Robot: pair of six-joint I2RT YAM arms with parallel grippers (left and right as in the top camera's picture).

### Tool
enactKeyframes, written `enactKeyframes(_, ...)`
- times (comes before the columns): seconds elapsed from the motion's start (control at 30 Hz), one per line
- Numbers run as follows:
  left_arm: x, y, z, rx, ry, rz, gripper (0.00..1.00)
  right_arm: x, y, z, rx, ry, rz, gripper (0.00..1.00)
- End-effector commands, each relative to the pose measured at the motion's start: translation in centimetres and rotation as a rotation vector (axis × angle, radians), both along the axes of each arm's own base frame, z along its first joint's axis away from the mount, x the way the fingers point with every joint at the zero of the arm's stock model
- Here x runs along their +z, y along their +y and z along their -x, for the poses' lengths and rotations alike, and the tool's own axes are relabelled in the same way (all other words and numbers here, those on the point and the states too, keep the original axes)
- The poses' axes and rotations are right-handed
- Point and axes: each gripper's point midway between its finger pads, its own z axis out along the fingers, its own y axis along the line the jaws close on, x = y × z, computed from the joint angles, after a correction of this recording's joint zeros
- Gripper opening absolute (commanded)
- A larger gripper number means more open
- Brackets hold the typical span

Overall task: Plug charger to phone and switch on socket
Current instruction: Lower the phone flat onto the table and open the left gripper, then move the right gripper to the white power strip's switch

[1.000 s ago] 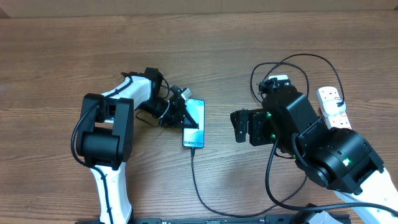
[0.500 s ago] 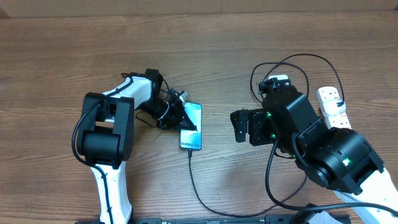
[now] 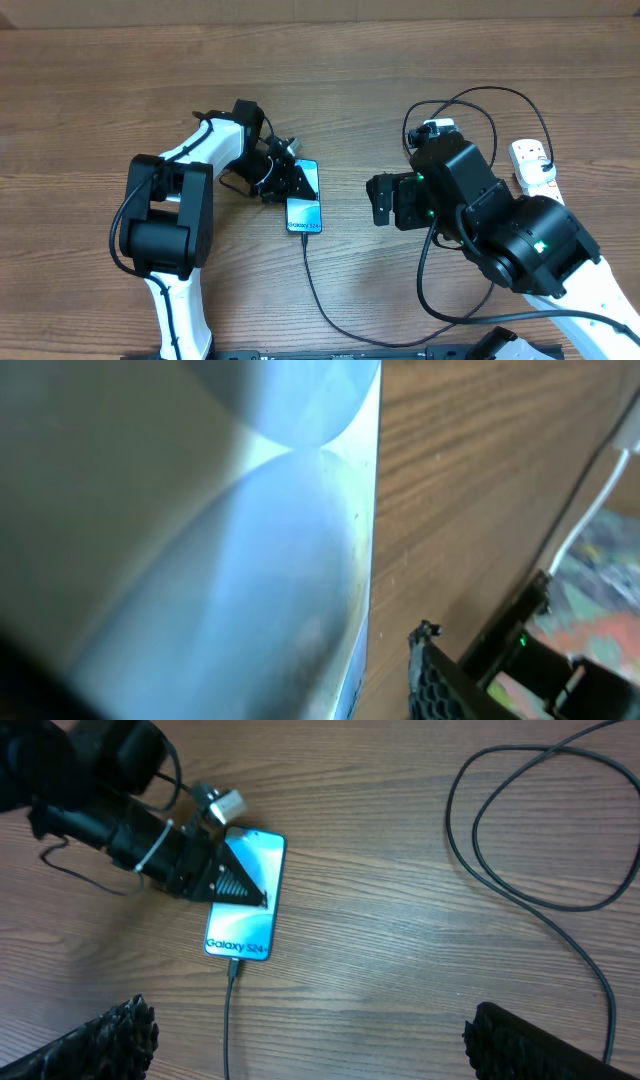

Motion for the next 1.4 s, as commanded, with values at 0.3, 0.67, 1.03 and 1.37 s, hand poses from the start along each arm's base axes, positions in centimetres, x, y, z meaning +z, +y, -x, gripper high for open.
enactKeyframes(0.3, -6.6, 6.6, 0.1, -0.016, -0.013, -0.465, 0.51, 0.3, -0.2, -0.6, -0.021, -0.017, 0.002, 1.00)
enactKeyframes(0.67, -6.9, 8.0, -0.1, -0.001, -0.024, -0.568, 0.58, 1.8, 1.9, -1.5, -0.196, 0.016, -0.257, 1.00)
enactKeyframes(1.03, -4.5, 9.5, -2.8, 0.033, -0.083, -0.648, 0.86, 6.4, 5.5, -5.1, -0.294, -0.069, -0.595, 0.98)
enactKeyframes(1.37, 23.7, 10.2, -9.0, 0.311, -0.740, -0.563, 0.99, -8.0, -4.6, -0.8, -0.736, 0.261, 0.135, 0.08)
